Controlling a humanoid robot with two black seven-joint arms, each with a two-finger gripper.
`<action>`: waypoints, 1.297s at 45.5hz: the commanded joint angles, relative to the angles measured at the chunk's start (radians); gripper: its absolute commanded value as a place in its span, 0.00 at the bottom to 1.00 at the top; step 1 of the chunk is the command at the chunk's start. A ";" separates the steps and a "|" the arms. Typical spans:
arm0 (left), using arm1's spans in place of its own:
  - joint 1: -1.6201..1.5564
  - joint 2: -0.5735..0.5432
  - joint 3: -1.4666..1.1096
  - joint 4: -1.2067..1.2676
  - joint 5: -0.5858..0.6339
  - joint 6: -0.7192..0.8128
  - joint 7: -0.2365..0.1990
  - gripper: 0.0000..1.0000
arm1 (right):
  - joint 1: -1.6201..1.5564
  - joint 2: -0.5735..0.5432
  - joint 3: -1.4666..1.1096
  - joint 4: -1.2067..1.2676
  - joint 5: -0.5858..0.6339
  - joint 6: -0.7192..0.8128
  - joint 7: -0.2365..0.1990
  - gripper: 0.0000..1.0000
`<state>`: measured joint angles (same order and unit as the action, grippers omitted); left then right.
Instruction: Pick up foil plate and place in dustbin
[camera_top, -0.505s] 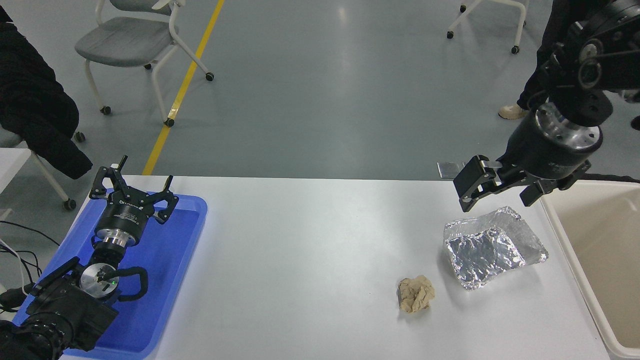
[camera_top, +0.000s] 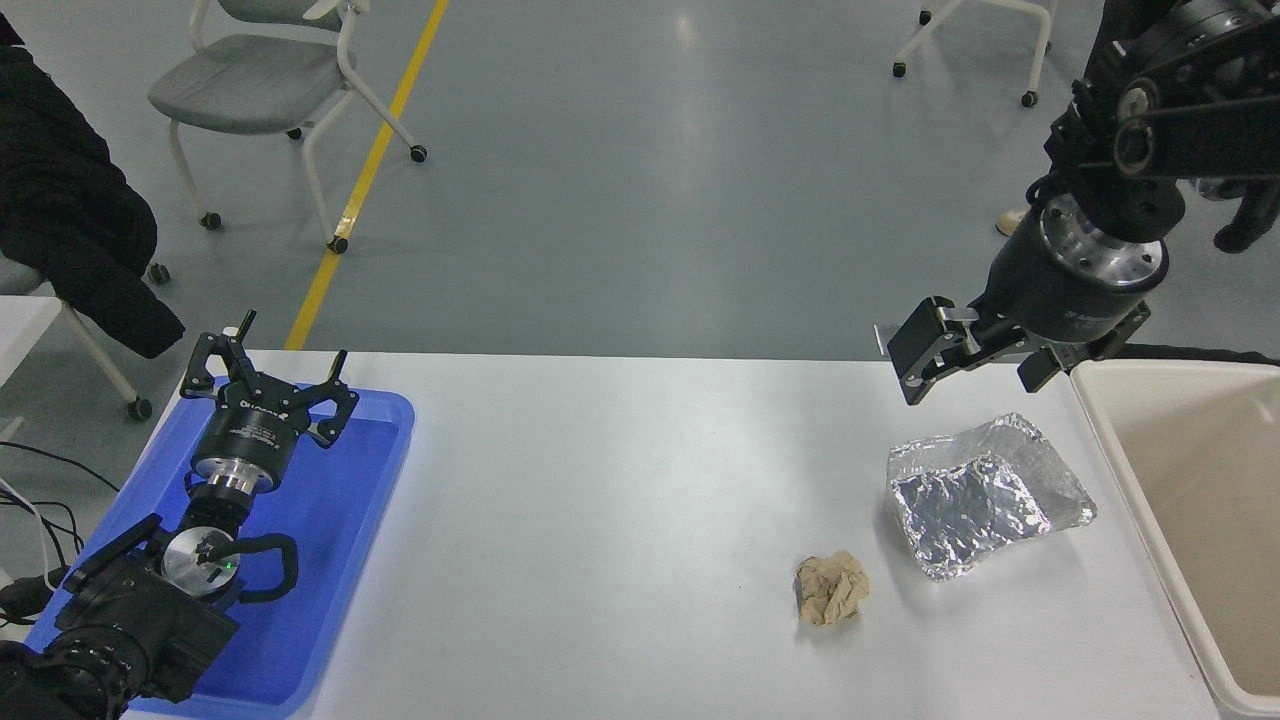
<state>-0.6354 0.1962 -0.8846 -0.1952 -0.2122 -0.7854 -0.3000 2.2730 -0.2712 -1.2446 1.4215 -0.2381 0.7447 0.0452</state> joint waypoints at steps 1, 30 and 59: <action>0.000 0.000 -0.001 0.000 0.001 0.000 -0.001 1.00 | -0.092 -0.055 -0.004 -0.058 -0.027 -0.025 -0.001 1.00; 0.000 0.000 0.001 0.000 0.001 0.000 0.001 1.00 | -0.756 -0.342 0.212 -0.578 -0.408 -0.206 -0.025 1.00; -0.001 0.000 0.001 0.000 0.001 0.000 0.002 1.00 | -1.076 -0.234 0.470 -0.658 -0.069 -0.338 -0.231 1.00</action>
<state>-0.6365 0.1963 -0.8838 -0.1953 -0.2116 -0.7854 -0.2978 1.3029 -0.5661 -0.8475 0.8150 -0.4364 0.4664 -0.1296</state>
